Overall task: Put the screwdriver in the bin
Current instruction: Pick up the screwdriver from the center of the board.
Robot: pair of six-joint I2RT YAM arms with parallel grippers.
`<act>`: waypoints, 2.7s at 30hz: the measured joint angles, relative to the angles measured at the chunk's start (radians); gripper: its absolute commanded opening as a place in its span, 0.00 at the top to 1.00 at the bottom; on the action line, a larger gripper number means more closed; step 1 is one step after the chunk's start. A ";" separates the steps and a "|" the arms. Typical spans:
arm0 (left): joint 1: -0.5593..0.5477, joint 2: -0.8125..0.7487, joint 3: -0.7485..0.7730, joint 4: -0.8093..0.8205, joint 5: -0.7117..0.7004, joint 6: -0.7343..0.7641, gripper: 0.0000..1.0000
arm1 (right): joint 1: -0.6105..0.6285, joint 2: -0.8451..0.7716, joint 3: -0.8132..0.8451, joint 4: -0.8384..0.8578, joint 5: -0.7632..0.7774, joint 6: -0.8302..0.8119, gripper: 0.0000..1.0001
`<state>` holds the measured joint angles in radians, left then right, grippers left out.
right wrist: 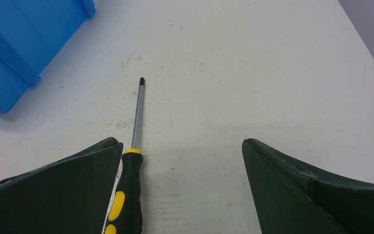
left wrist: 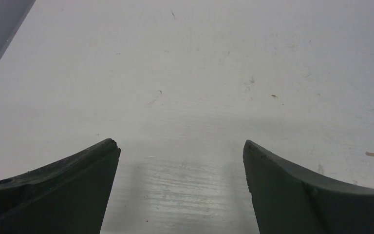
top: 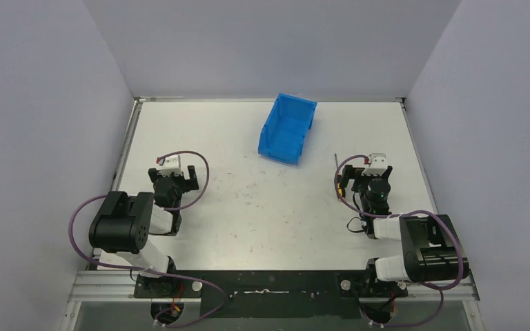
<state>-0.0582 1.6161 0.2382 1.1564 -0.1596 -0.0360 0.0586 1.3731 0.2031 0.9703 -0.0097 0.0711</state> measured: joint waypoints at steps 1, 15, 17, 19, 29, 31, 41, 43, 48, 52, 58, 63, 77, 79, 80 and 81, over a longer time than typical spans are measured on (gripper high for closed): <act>0.000 0.000 0.000 0.000 0.000 0.000 0.03 | 0.000 0.000 0.000 0.000 0.000 0.000 0.00; 0.000 0.000 0.000 0.000 0.000 0.000 0.03 | 0.002 0.000 0.000 0.000 0.001 -0.005 0.00; 0.000 0.000 0.000 0.000 0.000 0.000 0.03 | 0.002 0.000 0.000 0.000 0.001 -0.005 0.00; 0.000 0.000 0.000 0.000 0.000 0.000 0.03 | 0.002 0.000 0.000 0.000 0.001 -0.005 0.00; 0.000 0.000 0.000 0.000 0.000 0.000 0.03 | 0.002 -0.006 0.009 -0.066 0.002 -0.015 0.00; 0.000 0.000 0.000 0.000 0.000 0.000 0.03 | 0.002 -0.025 0.011 -0.098 0.001 -0.018 0.00; 0.000 0.000 0.000 0.000 0.000 0.000 0.03 | 0.002 -0.240 0.161 -0.355 0.001 -0.029 0.00; 0.000 0.000 0.000 0.000 0.000 0.000 0.03 | 0.004 -0.273 0.224 -0.420 0.000 -0.034 0.00; 0.000 0.000 0.000 0.000 0.000 0.000 0.03 | 0.008 -0.329 0.373 -0.582 -0.003 -0.039 0.00; 0.000 0.000 0.000 0.000 0.000 0.000 0.03 | 0.008 -0.335 0.515 -0.728 -0.006 -0.038 0.00; 0.000 0.000 0.000 0.000 0.000 0.000 0.03 | 0.008 -0.288 0.767 -0.959 -0.008 -0.034 0.00; 0.000 0.000 0.000 0.000 0.000 0.000 0.03 | 0.008 -0.225 0.895 -1.071 -0.014 -0.034 0.00; 0.000 0.000 0.000 0.000 0.000 0.000 0.03 | 0.008 0.024 1.268 -1.371 -0.013 -0.002 0.00; 0.000 0.000 0.000 0.000 0.000 0.000 0.03 | 0.008 0.054 1.312 -1.412 -0.013 0.002 0.00; 0.000 0.000 0.000 0.000 0.000 0.000 0.03 | 0.008 0.069 1.334 -1.435 -0.013 0.004 0.00; 0.000 0.000 0.000 0.000 0.000 0.000 0.03 | 0.009 0.088 1.357 -1.460 -0.013 0.005 0.00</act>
<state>-0.0582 1.6161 0.2382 1.1561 -0.1593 -0.0360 0.0673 1.4609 1.5604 -0.4892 -0.0223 0.0765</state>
